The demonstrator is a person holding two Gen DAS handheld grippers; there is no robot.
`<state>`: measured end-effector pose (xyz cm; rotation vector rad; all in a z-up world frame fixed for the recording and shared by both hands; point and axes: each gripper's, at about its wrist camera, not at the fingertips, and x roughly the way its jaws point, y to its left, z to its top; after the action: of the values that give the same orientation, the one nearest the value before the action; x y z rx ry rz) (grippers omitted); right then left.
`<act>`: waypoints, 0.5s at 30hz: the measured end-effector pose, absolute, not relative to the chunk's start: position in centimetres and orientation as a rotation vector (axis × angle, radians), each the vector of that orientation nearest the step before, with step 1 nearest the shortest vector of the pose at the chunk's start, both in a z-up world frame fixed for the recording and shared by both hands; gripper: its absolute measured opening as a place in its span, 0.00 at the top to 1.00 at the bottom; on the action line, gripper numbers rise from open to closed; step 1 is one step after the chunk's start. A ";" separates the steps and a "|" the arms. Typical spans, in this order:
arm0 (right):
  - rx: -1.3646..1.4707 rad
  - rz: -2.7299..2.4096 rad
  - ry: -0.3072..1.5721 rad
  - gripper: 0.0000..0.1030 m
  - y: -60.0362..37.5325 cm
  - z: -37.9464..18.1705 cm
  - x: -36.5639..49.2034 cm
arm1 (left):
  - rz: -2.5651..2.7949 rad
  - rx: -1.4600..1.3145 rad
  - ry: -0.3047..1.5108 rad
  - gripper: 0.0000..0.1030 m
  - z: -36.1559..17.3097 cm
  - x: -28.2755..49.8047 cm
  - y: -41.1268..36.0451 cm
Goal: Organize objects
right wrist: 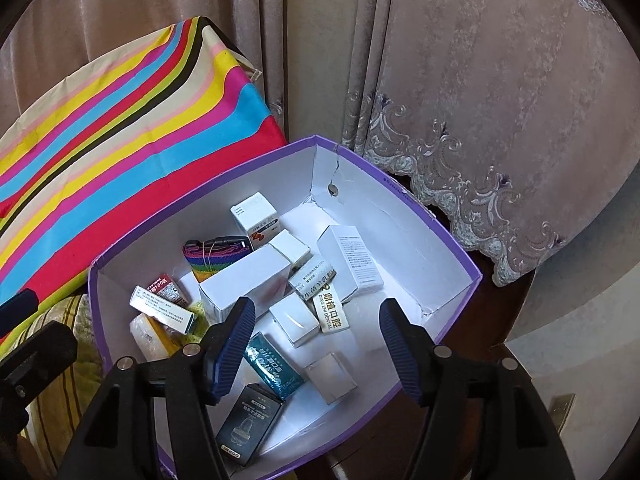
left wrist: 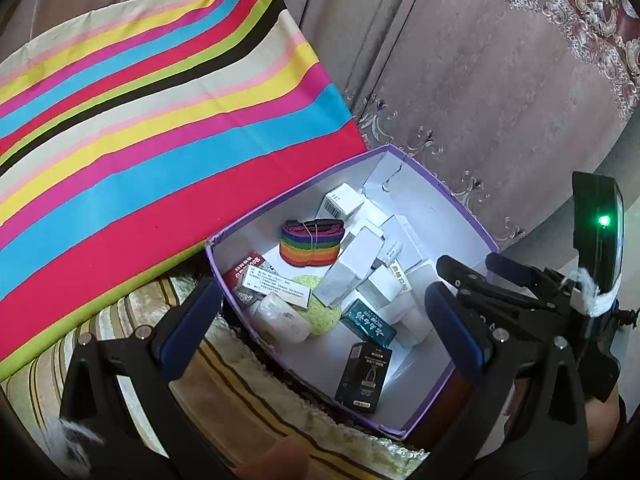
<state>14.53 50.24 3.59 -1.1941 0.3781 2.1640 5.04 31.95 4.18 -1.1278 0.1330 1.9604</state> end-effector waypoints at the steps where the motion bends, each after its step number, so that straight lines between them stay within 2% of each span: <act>1: -1.195 2.164 0.379 0.36 50.3 3.6 14.5 | 1.957 -1.126 0.136 0.01 4.2 5.1 31.9; 15: -1.200 2.162 0.385 0.36 50.9 3.5 14.5 | 1.914 -1.123 0.201 0.00 4.0 6.4 34.0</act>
<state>14.47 50.86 3.49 -1.1998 0.3845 2.1622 6.36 33.98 4.02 -1.1232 0.2013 1.9139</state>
